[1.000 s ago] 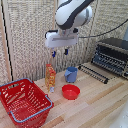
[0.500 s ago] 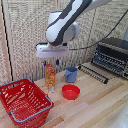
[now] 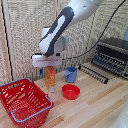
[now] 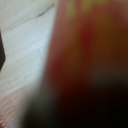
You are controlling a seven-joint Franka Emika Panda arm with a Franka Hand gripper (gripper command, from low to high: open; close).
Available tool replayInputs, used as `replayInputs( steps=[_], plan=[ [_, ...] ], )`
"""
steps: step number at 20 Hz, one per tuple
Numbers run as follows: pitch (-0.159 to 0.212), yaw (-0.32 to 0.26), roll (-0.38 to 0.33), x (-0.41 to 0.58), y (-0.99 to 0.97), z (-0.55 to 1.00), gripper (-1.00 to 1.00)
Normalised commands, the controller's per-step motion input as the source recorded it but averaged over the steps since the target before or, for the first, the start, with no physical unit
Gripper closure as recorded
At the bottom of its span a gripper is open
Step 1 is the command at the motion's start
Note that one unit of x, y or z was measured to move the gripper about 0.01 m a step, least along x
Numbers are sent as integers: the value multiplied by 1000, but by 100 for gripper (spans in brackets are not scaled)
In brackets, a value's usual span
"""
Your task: Carefully direct your gripping tool toward the mac and cheese carton. Clutch the mac and cheese carton gently but firmly in your gripping tool. Slide your gripping tool, with the carton in hand, above the container. Loosen your grip, letting the carton of mac and cheese effortlessly fall into the container.
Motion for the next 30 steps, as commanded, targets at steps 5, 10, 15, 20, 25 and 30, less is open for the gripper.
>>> replayInputs(
  steps=[5,10,15,20,25,30],
  plan=[
    [32,-10,-6,77,55,-10,100],
    [11,-25,-24,20,75,0,100],
    [-1,-22,-2,0,-5,107,100],
    [72,-34,0,15,-11,800,100],
    [86,-4,0,0,0,1000,100],
    [89,0,10,7,74,982,100]
  ],
)
